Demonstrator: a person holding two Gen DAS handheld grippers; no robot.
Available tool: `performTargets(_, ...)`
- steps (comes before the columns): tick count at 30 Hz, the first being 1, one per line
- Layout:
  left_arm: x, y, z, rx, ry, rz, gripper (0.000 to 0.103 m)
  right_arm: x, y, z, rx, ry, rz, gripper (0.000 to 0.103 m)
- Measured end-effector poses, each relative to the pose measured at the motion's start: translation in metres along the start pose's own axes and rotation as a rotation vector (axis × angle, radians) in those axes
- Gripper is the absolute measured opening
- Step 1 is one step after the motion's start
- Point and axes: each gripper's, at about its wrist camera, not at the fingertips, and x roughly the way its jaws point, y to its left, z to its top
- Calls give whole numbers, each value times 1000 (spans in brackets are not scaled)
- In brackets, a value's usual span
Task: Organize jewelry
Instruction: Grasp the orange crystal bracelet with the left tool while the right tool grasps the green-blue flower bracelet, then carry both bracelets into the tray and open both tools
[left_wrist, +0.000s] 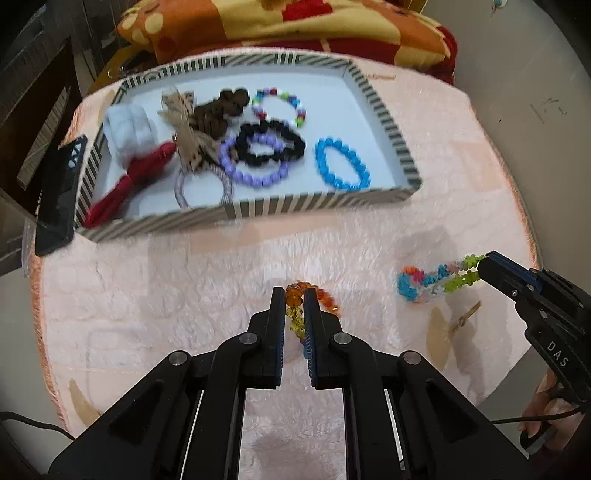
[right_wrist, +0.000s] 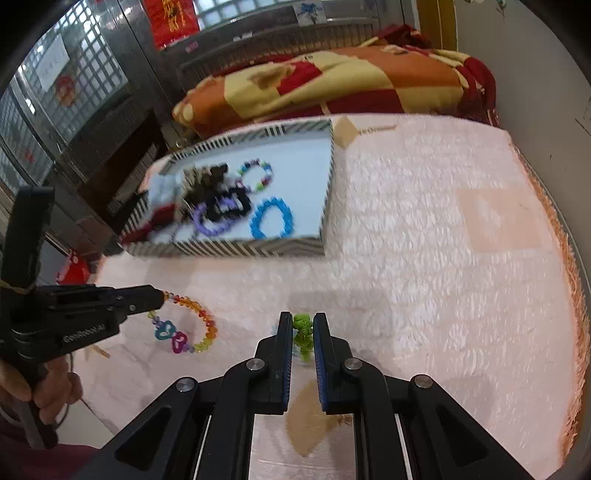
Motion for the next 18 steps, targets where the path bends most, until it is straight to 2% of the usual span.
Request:
performTargets(9,-20,6,21,5,-51,13,9,-17,12,33,-39,-50,-4,10)
performTargets(18,-36,7,55,41,-105,38,9,-15,27,84,-87,-95,2,10)
